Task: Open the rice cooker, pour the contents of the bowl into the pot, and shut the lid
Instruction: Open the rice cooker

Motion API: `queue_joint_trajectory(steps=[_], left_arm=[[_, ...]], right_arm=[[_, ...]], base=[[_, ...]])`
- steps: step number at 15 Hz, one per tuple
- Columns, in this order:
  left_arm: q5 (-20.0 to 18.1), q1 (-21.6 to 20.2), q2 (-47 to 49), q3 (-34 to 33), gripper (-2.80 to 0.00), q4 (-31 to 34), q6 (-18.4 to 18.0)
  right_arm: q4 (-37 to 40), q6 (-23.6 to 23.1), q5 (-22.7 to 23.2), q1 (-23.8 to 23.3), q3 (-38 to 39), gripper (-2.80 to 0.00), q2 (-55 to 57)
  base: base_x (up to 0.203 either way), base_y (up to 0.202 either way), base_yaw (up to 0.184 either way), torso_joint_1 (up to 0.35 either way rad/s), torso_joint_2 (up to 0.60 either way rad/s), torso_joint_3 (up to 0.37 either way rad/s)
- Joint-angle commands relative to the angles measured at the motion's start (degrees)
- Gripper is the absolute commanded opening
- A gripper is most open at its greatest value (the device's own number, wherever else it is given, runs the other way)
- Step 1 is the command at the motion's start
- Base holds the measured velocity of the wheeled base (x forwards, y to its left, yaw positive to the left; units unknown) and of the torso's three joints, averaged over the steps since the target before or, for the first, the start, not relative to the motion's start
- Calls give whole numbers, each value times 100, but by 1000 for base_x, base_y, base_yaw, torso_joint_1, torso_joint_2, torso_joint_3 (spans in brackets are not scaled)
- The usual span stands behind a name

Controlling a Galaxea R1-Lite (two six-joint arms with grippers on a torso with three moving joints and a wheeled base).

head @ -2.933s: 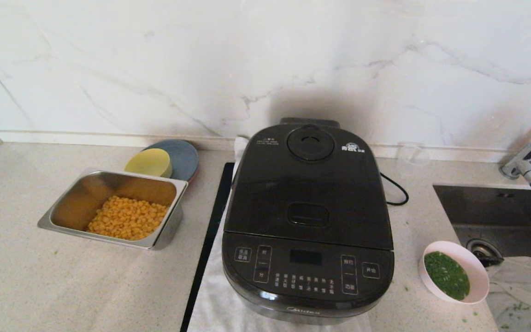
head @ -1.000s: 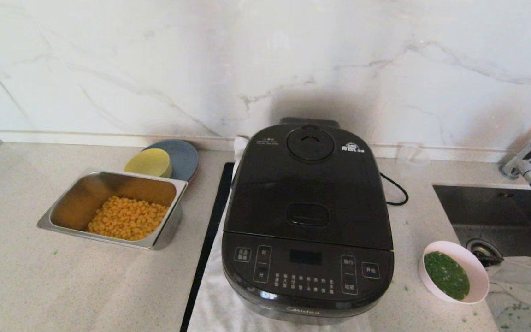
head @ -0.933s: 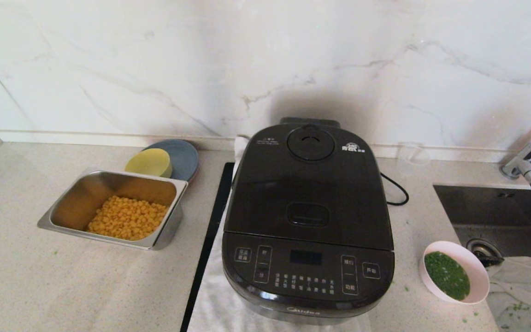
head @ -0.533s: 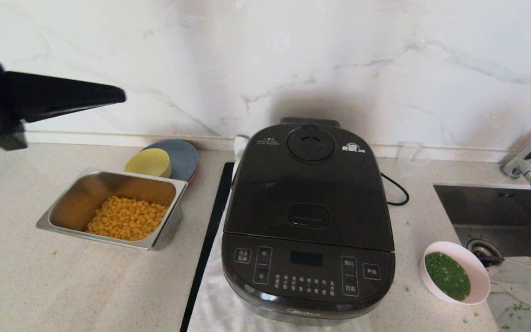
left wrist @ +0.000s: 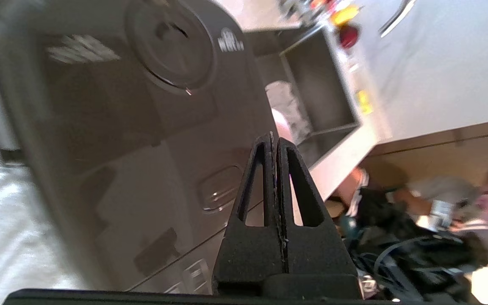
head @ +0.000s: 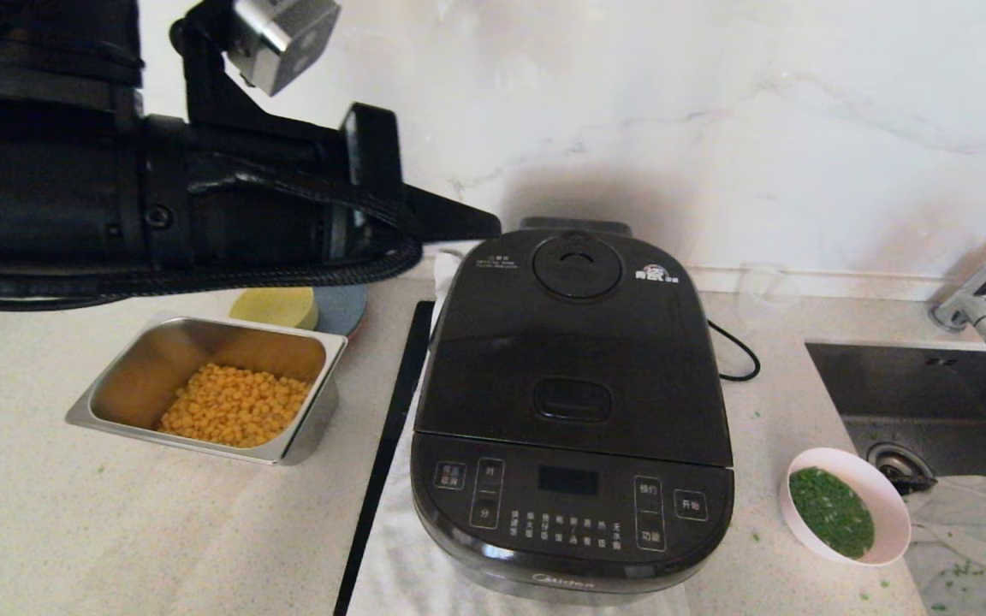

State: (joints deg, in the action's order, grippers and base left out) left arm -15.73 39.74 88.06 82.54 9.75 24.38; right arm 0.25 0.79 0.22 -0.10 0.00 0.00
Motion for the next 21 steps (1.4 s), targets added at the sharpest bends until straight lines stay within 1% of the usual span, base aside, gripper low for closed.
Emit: queue_joint_trajectory(steps=[1, 2, 3, 7, 11, 21], left_arm=[[1000, 613, 437, -32, -280, -12, 14], [1335, 770, 595, -94, -280, -23, 20], [1490, 868, 668, -183, -280, -32, 22], [1918, 921, 829, -278, -280, -43, -4], [1968, 1036, 968, -424, -280, -52, 21], [2186, 1054, 1204, -554, -280, -60, 143]], right_arm=[[1, 0, 3, 1, 0, -280, 4], [1, 0, 4, 1, 0, -280, 9], [1, 0, 4, 1, 0, -280, 9], [1, 0, 4, 1, 0, -280, 0], [1, 0, 4, 1, 0, -280, 0], [1, 0, 4, 1, 0, -280, 2]], base=[[0, 0, 0, 0, 0, 0], [0, 0, 0, 0, 0, 0], [0, 0, 0, 0, 0, 0], [0, 0, 0, 0, 0, 0], [0, 0, 0, 0, 0, 0], [0, 0, 0, 0, 0, 0]])
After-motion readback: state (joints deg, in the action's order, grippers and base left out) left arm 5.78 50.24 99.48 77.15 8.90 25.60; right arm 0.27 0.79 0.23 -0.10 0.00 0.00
